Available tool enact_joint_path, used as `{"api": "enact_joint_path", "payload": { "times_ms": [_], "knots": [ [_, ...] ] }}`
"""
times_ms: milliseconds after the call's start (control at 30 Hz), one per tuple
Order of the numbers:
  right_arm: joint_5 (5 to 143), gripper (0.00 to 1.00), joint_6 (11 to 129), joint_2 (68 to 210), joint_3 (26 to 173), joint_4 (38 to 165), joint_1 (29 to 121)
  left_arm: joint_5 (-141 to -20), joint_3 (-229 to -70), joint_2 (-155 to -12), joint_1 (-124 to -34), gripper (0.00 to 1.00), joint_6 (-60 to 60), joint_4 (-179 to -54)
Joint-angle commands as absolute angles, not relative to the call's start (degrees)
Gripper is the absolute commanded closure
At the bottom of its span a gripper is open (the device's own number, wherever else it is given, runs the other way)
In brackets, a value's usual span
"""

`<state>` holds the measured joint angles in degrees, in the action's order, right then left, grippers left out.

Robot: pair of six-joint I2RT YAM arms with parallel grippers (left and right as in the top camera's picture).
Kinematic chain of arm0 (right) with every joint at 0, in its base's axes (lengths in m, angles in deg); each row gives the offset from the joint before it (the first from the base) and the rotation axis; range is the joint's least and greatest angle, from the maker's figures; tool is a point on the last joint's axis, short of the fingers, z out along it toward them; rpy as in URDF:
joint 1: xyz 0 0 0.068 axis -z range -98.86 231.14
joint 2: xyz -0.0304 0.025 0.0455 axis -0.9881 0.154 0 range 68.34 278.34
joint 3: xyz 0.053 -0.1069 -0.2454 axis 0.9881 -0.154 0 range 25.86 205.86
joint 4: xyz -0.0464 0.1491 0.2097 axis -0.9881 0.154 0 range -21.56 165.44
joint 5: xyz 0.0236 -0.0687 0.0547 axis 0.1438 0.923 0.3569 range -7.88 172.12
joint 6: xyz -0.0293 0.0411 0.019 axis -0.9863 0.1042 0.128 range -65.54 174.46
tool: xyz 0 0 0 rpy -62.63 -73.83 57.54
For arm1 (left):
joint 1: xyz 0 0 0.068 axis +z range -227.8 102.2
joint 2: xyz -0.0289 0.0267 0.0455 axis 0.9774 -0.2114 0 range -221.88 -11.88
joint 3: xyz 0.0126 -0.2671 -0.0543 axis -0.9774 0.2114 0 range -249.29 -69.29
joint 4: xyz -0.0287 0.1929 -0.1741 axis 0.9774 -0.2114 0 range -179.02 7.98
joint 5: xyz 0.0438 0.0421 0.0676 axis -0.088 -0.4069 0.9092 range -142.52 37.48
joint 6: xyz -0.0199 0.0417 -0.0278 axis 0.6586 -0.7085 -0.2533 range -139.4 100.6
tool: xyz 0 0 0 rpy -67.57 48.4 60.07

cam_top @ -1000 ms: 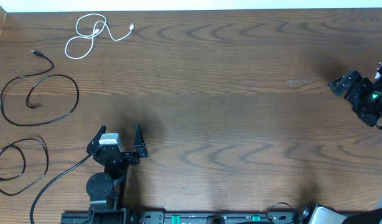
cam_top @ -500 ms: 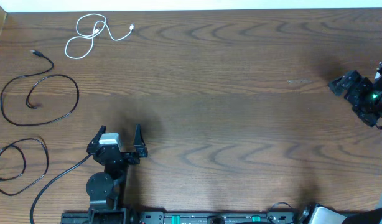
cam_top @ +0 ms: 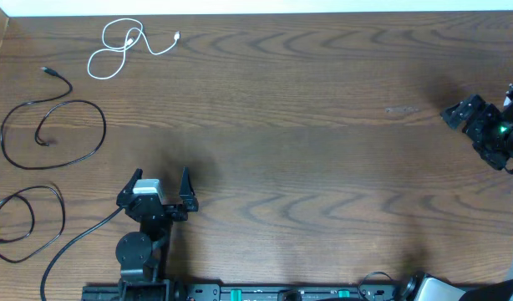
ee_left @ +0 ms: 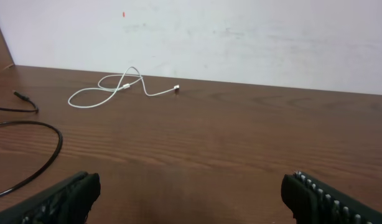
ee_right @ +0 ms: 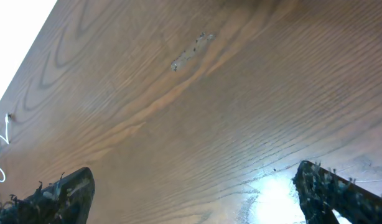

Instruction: Untangle cables

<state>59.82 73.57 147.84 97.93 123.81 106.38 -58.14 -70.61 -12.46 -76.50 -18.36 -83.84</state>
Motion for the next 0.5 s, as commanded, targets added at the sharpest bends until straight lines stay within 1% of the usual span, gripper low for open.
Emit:
{"api": "enact_joint_path", "payload": {
  "times_ms": [0, 133, 200, 267, 467],
  "knots": [
    [61.9, 0.01, 74.2, 147.5, 98.8, 123.7, 106.2, -58.7, -69.5, -12.1, -76.3, 0.01, -19.3, -85.6],
    [67.9, 0.01, 74.1, 146.7, 98.5, 124.5, 104.6, -58.7, -69.5, -12.1, -76.3, 0.01, -19.3, -85.6],
    [70.7, 0.01, 72.2, 145.4, 97.2, 123.1, 102.6, -58.7, -69.5, -12.1, -76.3, 0.01, -19.3, -85.6],
    [71.2, 0.01, 65.7, 143.1, 94.7, 119.2, 99.7, -58.7, -69.5, -12.1, -76.3, 0.01, -19.3, -85.6],
    [71.2, 0.01, 51.3, 133.5, 84.9, 105.5, 90.1, -58.7, -69.5, -12.1, -76.3, 0.01, -19.3, -85.6]
  ]
}}
